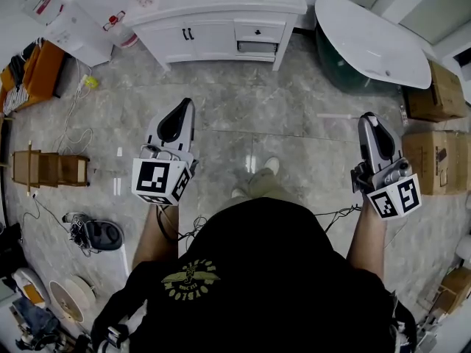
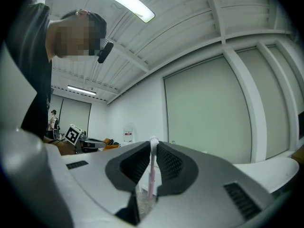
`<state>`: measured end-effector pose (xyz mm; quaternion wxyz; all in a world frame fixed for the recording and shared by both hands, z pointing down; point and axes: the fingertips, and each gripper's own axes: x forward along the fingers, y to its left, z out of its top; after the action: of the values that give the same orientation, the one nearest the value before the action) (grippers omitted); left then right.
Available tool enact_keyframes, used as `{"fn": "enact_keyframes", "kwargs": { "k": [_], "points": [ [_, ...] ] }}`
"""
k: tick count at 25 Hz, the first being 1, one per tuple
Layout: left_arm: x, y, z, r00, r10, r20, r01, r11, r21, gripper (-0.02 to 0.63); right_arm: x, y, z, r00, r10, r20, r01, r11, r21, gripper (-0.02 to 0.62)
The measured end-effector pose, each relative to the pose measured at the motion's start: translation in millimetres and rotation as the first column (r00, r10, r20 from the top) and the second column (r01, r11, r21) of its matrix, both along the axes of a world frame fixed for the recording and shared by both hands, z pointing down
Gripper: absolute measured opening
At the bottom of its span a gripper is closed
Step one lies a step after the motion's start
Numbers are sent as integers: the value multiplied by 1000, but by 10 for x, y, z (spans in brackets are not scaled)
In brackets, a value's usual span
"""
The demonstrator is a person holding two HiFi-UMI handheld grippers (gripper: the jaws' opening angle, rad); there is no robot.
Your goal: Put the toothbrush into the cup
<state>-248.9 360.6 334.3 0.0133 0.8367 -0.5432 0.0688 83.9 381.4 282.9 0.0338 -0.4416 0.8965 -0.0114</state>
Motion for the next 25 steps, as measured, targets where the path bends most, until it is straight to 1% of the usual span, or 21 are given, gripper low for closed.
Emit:
{"fn": "enact_keyframes", "kwargs": {
  "k": [6, 10, 17, 22, 25],
  "points": [
    [121, -212, 97, 1000, 16, 0, -16, 1000, -21, 12, 95, -159, 71, 1000, 7, -7, -7, 1000, -25, 44],
    [170, -433, 109, 1000, 12, 2, -12, 1000, -20, 12, 170, -378, 116, 1000, 8, -10, -8, 999, -32, 44],
    [243, -761, 185, 1000, -1, 20, 2, 999, -41, 12, 227, -775, 180, 1000, -13, 4, 13, 999, -35, 44],
    [329, -989, 127, 999, -10, 31, 11, 999, -34, 12, 346, -1017, 140, 1000, -15, 19, 16, 1000, -24, 44],
    [424, -1127, 24, 999, -15, 32, 16, 1000, -13, 12, 460, -1154, 69, 1000, -19, 22, 19, 1000, -7, 44]
  ]
}}
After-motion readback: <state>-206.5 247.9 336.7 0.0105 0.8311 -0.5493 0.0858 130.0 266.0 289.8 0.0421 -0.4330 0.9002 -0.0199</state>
